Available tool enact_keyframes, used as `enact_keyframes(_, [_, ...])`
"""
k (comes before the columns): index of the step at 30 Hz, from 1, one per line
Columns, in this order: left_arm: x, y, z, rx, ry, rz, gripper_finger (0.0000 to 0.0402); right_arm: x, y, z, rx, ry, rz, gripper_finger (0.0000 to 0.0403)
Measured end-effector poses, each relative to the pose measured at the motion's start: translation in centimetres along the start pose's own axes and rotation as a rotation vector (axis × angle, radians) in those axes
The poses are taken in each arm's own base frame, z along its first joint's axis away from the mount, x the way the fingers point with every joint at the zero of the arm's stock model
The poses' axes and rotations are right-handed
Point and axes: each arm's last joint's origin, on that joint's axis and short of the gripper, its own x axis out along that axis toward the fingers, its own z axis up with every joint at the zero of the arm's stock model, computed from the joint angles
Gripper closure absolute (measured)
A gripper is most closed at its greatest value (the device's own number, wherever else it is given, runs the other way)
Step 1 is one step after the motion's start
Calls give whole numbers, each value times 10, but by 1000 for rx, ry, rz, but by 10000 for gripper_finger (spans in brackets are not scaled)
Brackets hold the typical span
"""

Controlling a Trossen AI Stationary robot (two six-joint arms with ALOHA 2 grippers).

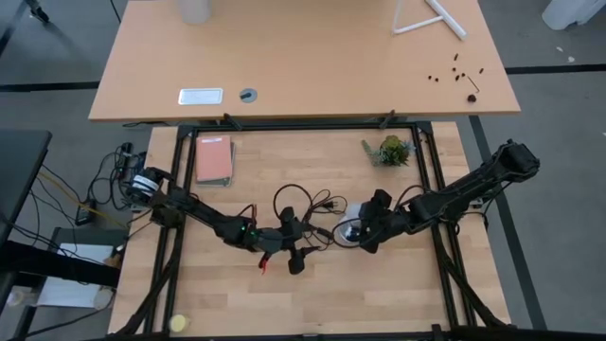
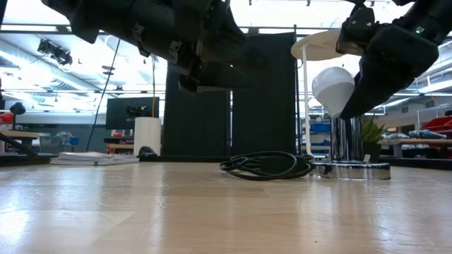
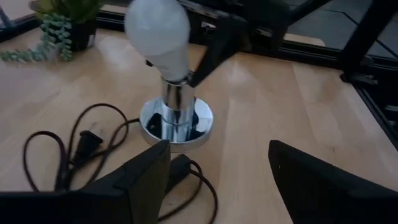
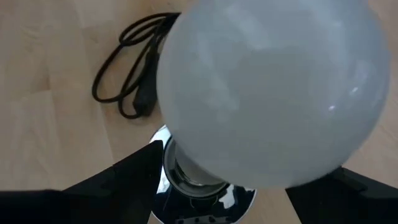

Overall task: Screw lightbulb
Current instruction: Insert the lightbulb into the lamp

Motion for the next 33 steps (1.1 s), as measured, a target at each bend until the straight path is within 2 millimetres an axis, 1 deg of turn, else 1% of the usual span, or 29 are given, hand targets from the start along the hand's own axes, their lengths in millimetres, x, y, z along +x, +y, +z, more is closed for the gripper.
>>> enact_keyframes(11, [0, -1, 4, -19, -36, -14, 126, 0, -1, 0, 8, 10, -2, 87])
enact_keyframes(17, [0, -3, 8, -45, -74, -27, 126, -1, 0, -1, -24, 59, 42, 87])
enact_keyframes(21, [-1, -5, 15, -82, -148, -47, 126, -8, 1, 4, -44, 96, 18, 87])
enact_keyframes(25, [-2, -6, 22, -108, -210, -66, 126, -17, 5, 6, -55, 124, 12, 87])
enact_keyframes(29, [-3, -6, 23, -119, -221, -72, 126, -28, 6, 6, -69, 186, -26, 87])
enact_keyframes(33, [-3, -6, 23, -139, -220, -74, 126, -39, 6, 11, -79, 237, -49, 87])
